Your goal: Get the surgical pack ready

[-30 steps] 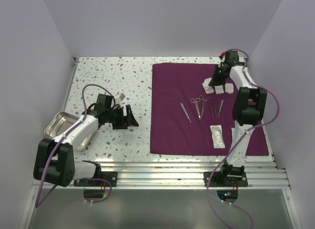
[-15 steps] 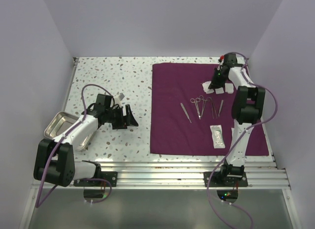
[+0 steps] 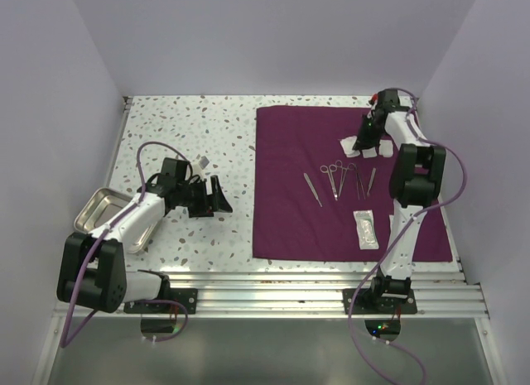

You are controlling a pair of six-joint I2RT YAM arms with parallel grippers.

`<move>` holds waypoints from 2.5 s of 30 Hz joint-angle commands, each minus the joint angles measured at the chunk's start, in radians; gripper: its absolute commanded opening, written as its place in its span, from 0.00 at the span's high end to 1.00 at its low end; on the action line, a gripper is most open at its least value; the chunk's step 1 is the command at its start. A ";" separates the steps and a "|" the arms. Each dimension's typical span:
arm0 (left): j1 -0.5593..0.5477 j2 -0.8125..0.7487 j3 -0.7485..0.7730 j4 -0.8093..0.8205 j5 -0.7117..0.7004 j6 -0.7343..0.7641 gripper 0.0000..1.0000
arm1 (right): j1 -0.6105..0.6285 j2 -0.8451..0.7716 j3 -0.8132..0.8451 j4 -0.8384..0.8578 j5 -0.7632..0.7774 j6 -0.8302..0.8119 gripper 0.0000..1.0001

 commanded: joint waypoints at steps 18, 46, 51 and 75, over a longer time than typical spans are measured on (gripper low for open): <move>0.016 0.027 -0.010 0.049 0.037 0.007 0.20 | -0.026 -0.028 0.028 -0.052 0.009 0.002 0.56; 0.017 0.034 -0.007 0.048 0.034 0.004 0.20 | -0.057 0.004 -0.062 0.094 -0.161 0.203 0.54; 0.019 0.034 -0.007 0.046 0.036 0.004 0.20 | -0.061 0.009 -0.061 0.094 -0.137 0.220 0.55; 0.022 0.028 -0.007 0.049 0.037 -0.008 0.20 | -0.075 0.052 -0.047 0.120 -0.150 0.237 0.62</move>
